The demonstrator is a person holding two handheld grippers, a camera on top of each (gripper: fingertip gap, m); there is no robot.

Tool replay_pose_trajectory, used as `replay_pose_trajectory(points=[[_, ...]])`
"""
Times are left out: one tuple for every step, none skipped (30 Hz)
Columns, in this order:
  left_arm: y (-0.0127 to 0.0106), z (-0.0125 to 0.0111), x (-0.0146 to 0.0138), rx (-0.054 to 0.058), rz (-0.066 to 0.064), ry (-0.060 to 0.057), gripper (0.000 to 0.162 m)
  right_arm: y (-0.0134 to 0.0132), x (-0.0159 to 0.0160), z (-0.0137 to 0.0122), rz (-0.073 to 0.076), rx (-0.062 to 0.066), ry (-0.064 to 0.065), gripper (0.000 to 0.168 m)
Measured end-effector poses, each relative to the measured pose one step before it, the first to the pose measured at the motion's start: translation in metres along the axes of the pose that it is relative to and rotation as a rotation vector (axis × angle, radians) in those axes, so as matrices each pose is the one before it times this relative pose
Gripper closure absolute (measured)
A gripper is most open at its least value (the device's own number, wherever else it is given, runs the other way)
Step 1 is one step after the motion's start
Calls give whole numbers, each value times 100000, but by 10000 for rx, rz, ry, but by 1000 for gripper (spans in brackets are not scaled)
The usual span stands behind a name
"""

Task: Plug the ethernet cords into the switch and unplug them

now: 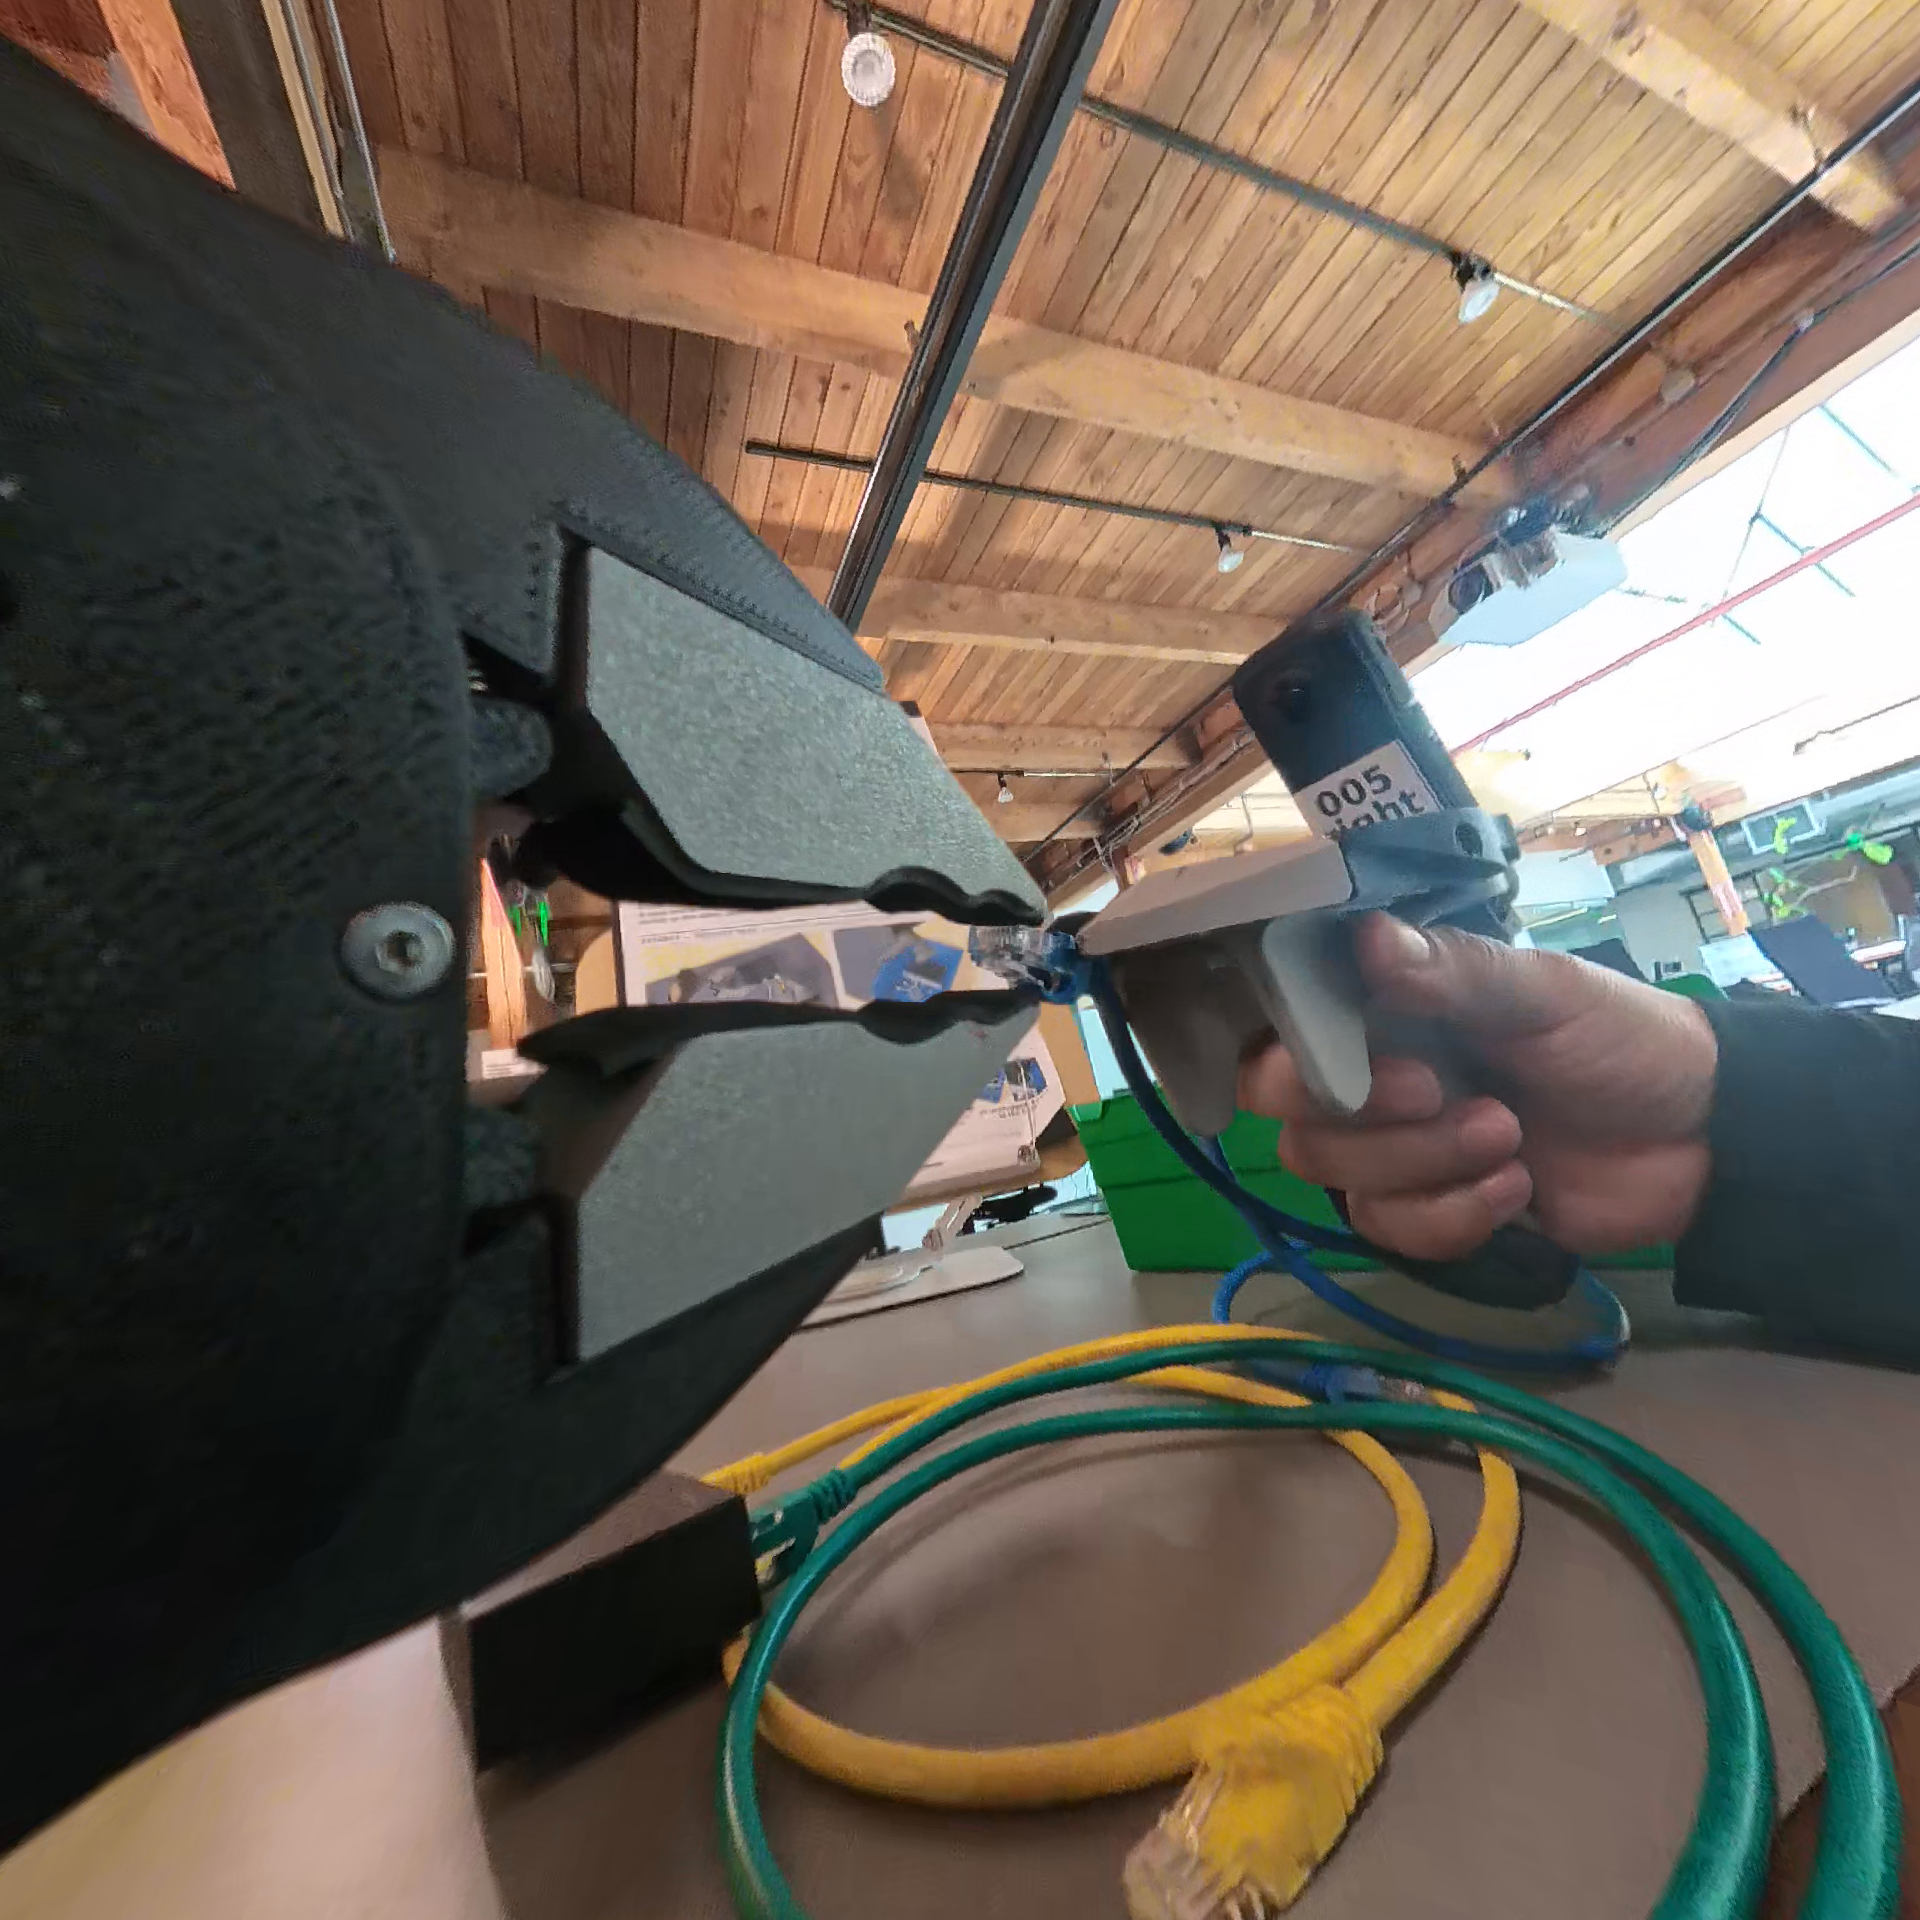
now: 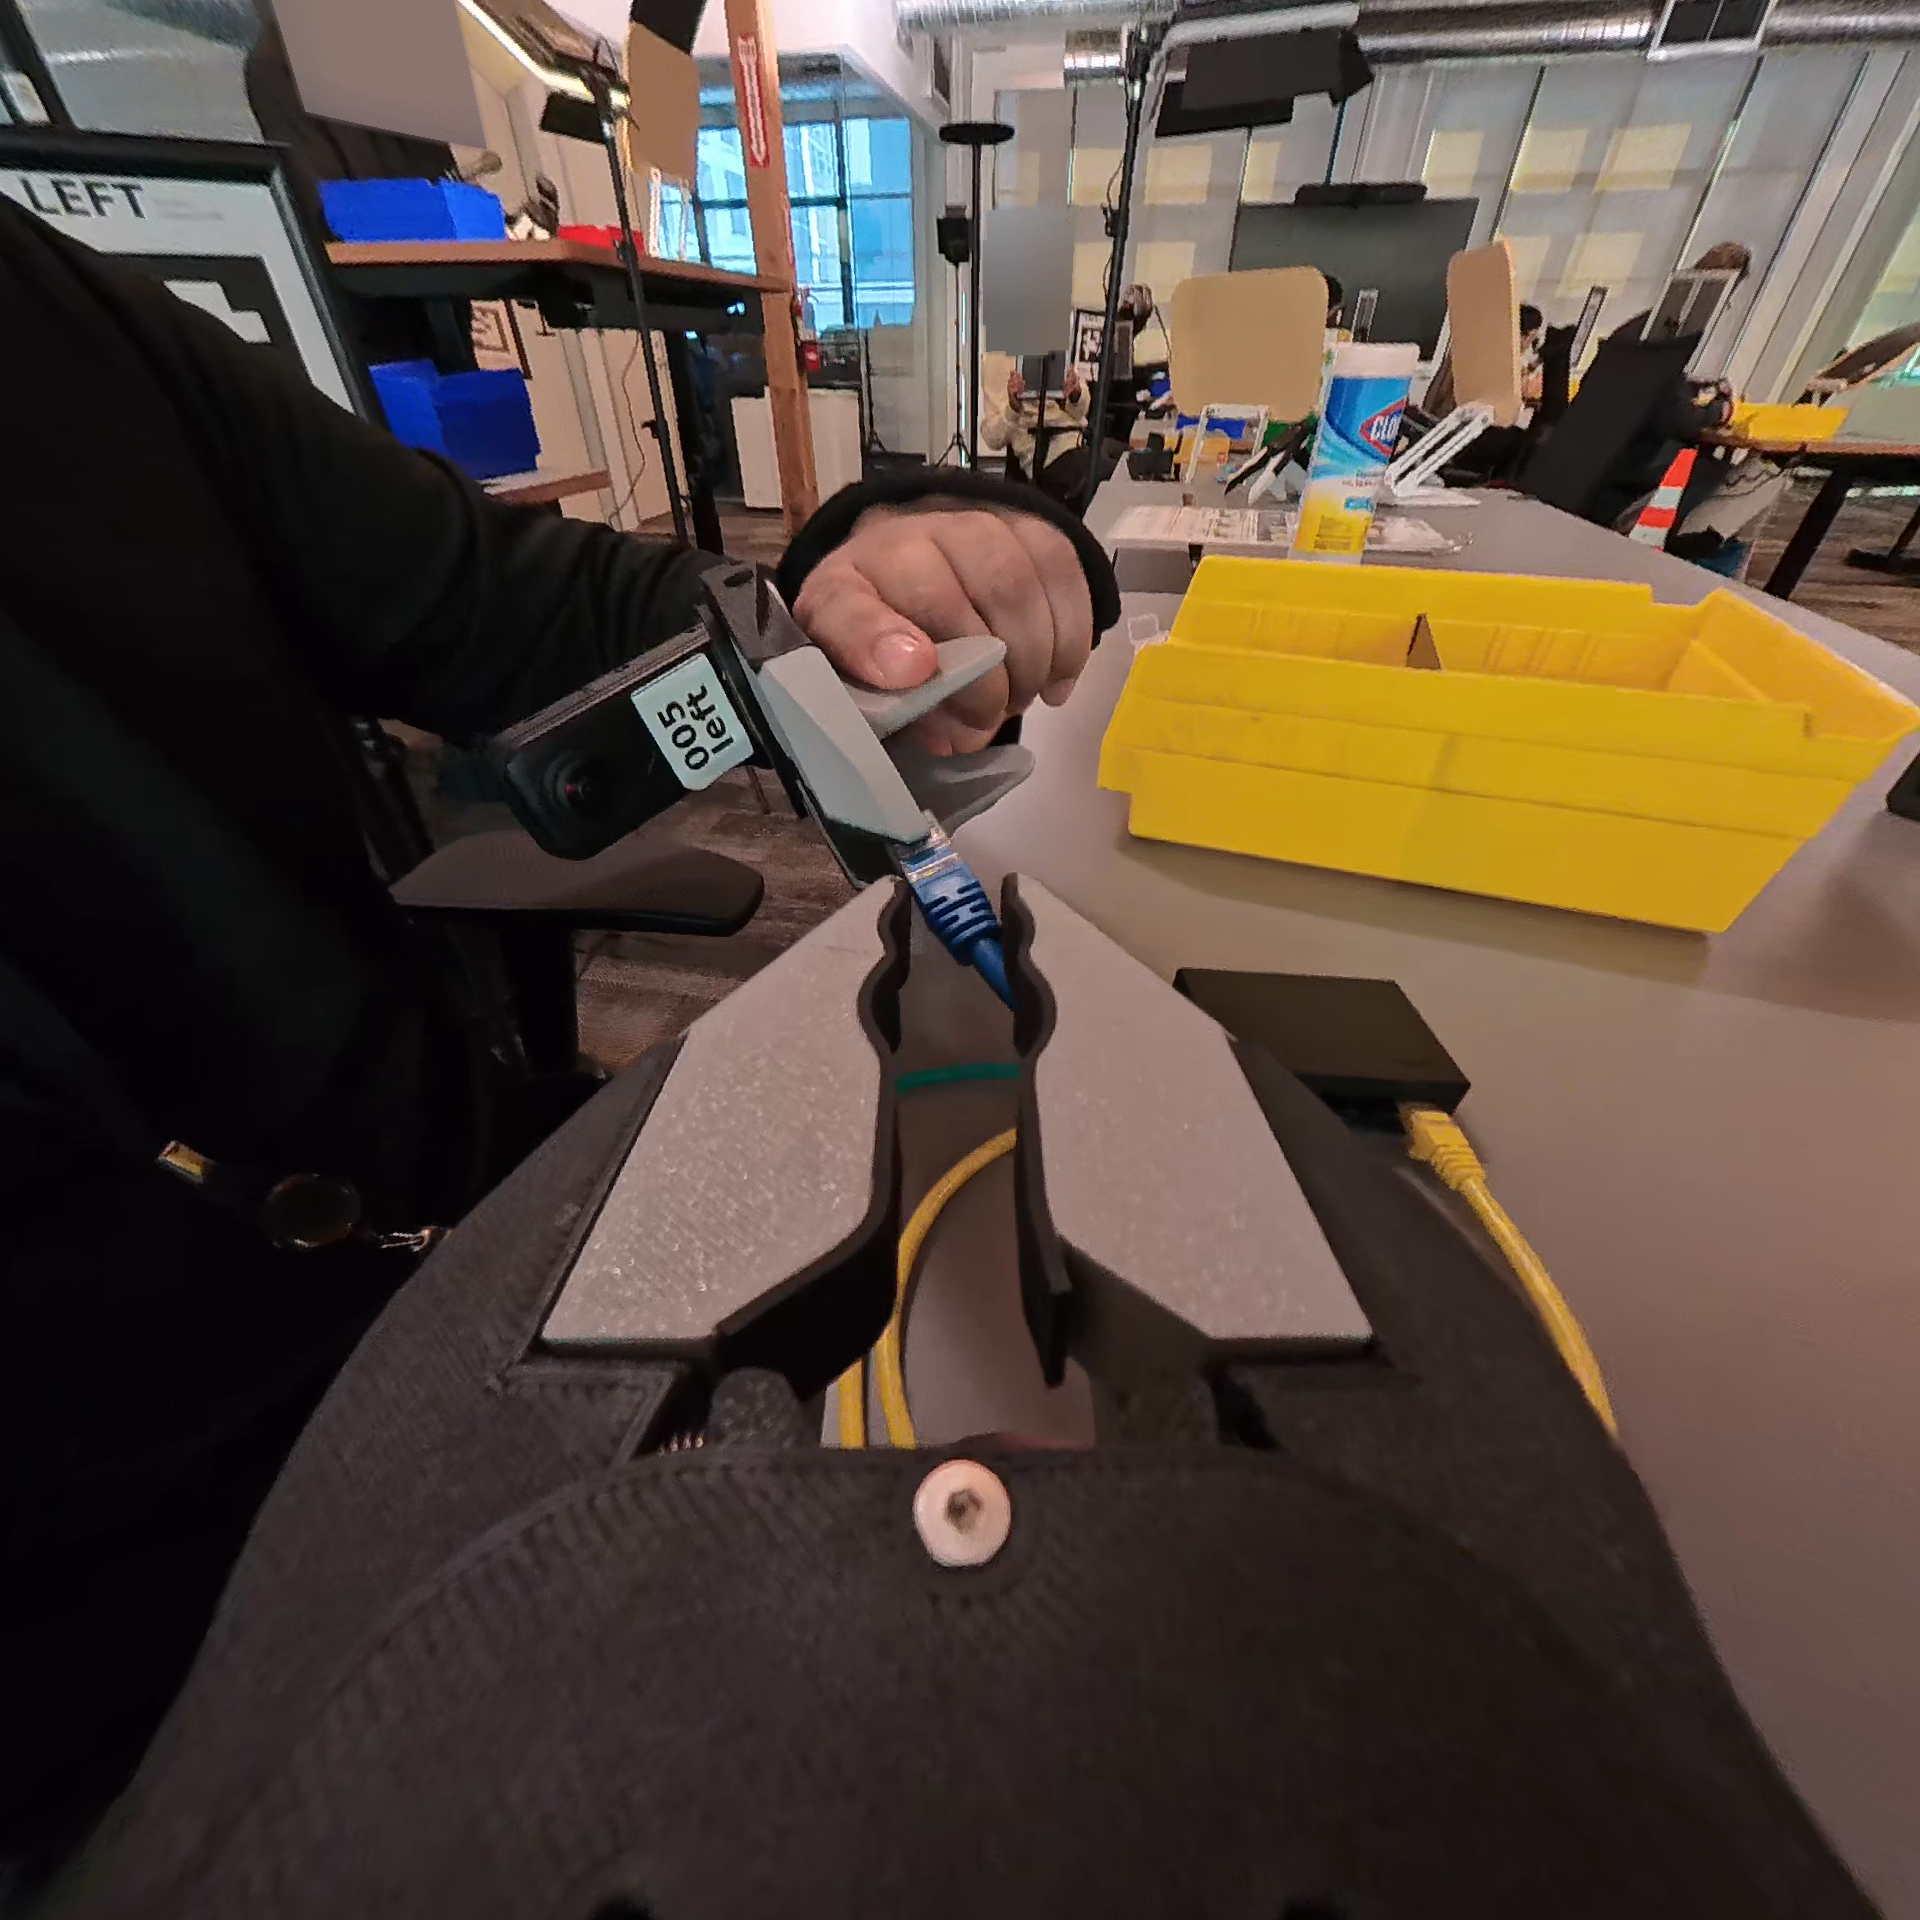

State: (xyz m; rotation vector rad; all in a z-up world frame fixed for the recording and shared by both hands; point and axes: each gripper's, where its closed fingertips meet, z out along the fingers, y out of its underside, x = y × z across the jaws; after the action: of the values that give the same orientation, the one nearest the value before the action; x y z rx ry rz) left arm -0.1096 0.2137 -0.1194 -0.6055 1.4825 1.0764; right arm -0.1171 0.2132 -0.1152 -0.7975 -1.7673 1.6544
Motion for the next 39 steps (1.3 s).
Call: replay_pose_trajectory(points=[[18,32,-133,-15,-29,-52,152,-158,-22,-25,-166,69,74,155],[-39,19,-126,27,65,-57,152,-121,-49,-47,-62,72,29,155],[5,56,-24,-11,88,-5,152,-59,14,-60,15,38,22,155],[51,82,23,-46,9,33,152,-28,61,-53,47,17,12,155],[-25,44,-35,33,-27,-14,152,-83,-54,-47,58,48,-56,154],[18,44,-73,2,-6,-32,152,-109,-125,-33,12,58,-78,152],[64,49,-63,-32,1,-8,152,-70,-71,-40,-60,36,-14,148],[-92,-2,-99,36,11,-39,152,-73,-51,-36,-79,43,12,149],[-116,2,-93,33,28,-51,152,-76,-104,-21,-70,44,-21,149],[-52,-3,-15,-2,22,-18,152,-20,-73,-23,-69,10,-2,148],[-65,-26,-7,21,30,-24,152,2,26,1,-38,-3,35,149],[-124,-43,-21,48,77,-42,152,21,42,17,11,0,17,152],[-25,-24,53,-28,85,13,152,44,21,30,17,-23,-4,154],[47,-8,41,-46,36,27,152,37,52,12,-4,-26,17,154],[14,-31,-24,8,-27,-4,152,-14,-13,5,-28,2,1,153],[33,-26,-34,8,-30,-3,152,5,-30,-4,-65,-7,1,153],[47,12,19,-28,21,27,152,53,97,-51,-100,-50,83,152],[-7,-7,11,-5,45,4,152,33,229,-128,-104,-48,155,152],[5,-2,-37,-9,14,-18,152,-80,226,-193,-75,16,135,147],[33,-12,-43,-6,-12,4,152,-161,161,-219,-40,77,89,142],[15,-23,-27,2,9,5,152,-165,173,-206,-31,72,90,140],[10,-20,-3,0,25,1,152,-91,107,-154,-54,29,60,137],[-16,-11,-10,1,17,-17,136,-36,-120,-63,-72,-9,-59,132],[-101,-25,-53,44,21,-43,121,111,-312,40,-91,-92,-157,131],[-149,-23,-29,45,63,-32,105,372,-302,180,-133,-232,-138,136],[-173,-2,52,43,63,47,105,421,-119,268,-153,-253,2,144],[-164,5,164,48,-4,96,104,223,8,226,-131,-139,72,145],[-22,-15,33,-2,-25,-27,104,-55,-97,105,-81,-5,-15,146],[44,-40,-61,6,13,-79,105,-210,-187,2,-9,104,-100,148],[51,-45,-64,13,19,-51,152,-164,-149,-23,58,98,-113,152],[-30,-30,-53,27,12,1,152,-22,-66,-19,82,22,-79,153],[-82,23,28,15,34,45,152,51,-18,-15,37,-29,-44,153],[-60,45,35,-18,126,8,152,27,23,-47,-44,-42,0,152],[-108,62,16,15,142,-13,152,-1,36,-98,-102,-42,35,151],[-138,56,-9,32,52,13,153,-76,45,-142,-110,-8,45,149],[-171,35,-66,62,32,10,153,-160,50,-206,-70,49,35,146],[-157,26,-91,50,76,8,153,-272,107,-271,-16,93,37,143],[-134,-13,-121,49,59,-3,153,-386,63,-316,7,151,-5,140],[-134,-38,-144,54,21,-15,153,-465,-166,-334,-10,158,-124,137]])
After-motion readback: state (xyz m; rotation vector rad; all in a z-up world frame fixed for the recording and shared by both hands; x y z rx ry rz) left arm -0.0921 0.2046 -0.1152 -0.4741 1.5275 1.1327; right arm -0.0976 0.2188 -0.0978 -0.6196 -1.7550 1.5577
